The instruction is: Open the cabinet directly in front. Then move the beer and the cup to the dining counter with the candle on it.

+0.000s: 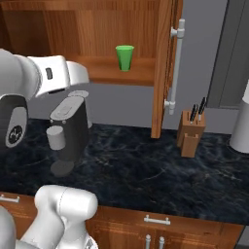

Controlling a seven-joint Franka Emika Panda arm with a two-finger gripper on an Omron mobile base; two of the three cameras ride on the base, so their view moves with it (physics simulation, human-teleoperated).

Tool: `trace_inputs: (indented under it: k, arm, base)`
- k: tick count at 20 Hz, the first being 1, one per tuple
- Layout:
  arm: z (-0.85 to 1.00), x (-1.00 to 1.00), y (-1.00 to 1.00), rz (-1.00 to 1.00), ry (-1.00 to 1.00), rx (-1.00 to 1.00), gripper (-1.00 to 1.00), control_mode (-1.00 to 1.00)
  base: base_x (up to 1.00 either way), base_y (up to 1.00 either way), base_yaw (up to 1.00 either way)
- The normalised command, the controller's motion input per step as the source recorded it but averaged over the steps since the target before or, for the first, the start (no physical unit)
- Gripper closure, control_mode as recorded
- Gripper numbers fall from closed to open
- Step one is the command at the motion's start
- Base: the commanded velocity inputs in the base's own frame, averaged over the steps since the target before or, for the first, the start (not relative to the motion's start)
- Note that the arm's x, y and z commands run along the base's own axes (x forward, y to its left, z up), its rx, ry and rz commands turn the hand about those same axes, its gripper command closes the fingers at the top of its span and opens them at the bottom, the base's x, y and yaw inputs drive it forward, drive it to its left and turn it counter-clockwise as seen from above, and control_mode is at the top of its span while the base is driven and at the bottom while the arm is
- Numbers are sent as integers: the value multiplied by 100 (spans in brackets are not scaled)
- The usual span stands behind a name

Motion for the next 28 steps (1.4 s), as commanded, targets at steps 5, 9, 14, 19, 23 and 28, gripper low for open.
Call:
trace_inputs:
  k: [5,9,14,19,23,28]
  arm:
    - [35,62,11,0,1,0,-100,-100]
    - [22,70,0,0,10,0,-100,-100]
    - [5,56,0,0,2,0,-100,-100]
    - [0,39,0,0,0,0,-100,-100]
    - [-22,29,0,0,0,0,-100,-100]
    - [0,6,0,0,0,0,-100,-100]
  base:
    - [0,0,0]
    - [0,0,0]
    - [0,0,0]
    - [0,0,0]
    - [0,0,0]
    - [0,0,0]
